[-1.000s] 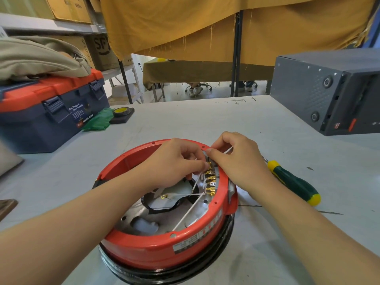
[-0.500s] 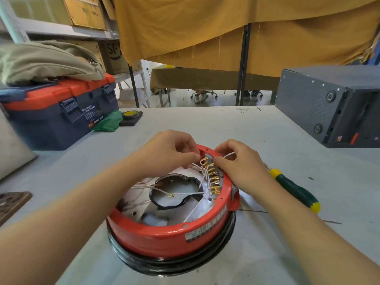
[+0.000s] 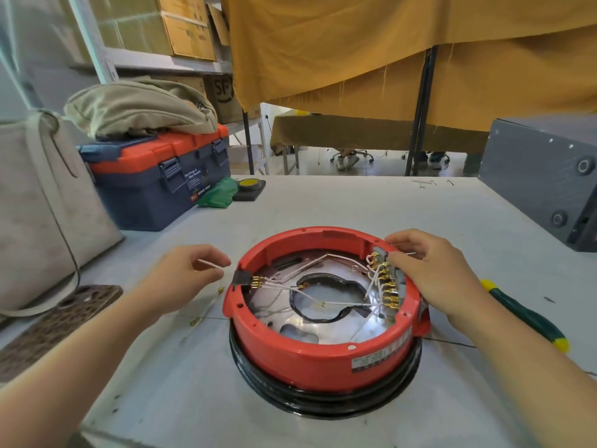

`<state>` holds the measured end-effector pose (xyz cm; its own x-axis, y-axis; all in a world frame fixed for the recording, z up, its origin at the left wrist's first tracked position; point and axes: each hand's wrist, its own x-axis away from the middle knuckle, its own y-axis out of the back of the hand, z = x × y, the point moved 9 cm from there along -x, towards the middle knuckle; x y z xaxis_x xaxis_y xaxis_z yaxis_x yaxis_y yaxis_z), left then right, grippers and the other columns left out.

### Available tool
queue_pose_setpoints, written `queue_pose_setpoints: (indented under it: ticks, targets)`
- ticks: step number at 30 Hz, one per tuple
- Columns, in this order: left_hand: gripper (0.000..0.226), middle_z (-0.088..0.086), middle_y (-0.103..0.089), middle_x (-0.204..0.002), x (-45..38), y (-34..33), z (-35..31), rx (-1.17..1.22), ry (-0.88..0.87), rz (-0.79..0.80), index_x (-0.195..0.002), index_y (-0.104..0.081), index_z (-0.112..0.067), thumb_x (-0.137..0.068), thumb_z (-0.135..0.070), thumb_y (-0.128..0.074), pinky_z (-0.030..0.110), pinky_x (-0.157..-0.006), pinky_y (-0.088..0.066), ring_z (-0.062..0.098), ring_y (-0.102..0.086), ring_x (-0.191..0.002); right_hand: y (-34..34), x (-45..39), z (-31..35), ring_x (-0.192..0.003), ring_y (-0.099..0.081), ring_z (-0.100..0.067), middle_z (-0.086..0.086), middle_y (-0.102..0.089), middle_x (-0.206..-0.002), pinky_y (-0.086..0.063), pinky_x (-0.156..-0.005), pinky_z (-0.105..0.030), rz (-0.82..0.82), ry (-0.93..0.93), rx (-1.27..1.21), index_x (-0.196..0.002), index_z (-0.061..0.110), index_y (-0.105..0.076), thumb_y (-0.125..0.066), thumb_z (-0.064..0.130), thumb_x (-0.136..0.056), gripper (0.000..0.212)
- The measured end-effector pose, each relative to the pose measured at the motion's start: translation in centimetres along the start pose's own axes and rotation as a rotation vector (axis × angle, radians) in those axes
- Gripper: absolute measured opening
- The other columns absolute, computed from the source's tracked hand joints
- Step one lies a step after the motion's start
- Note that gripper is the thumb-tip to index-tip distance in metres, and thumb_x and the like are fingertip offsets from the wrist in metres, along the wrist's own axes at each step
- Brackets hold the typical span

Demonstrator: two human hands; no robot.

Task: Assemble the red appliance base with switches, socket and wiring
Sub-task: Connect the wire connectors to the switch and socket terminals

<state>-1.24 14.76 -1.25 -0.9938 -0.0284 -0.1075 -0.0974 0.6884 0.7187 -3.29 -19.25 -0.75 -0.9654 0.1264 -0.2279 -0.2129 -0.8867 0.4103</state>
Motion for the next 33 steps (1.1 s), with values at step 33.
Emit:
queue_pose_setpoints:
  ticks: [33]
  targets:
    - [0.012,0.001,-0.047,-0.1,-1.1,-1.7,2.4,-0.484,-0.036,0.009,-0.092,-0.057,-0.017,-0.096,-0.024,-0.048,0.022,-0.078,-0.035,0.015,-0.044,-0.09,0.2,-0.1,-0.5,-0.086,-0.063,-0.013,0.003,-0.067,-0.101,-0.047,-0.06,-0.024,-0.013,-0.051,0.038,-0.107,0.023,-0.067,-0.059,0.014,-0.09,0.021]
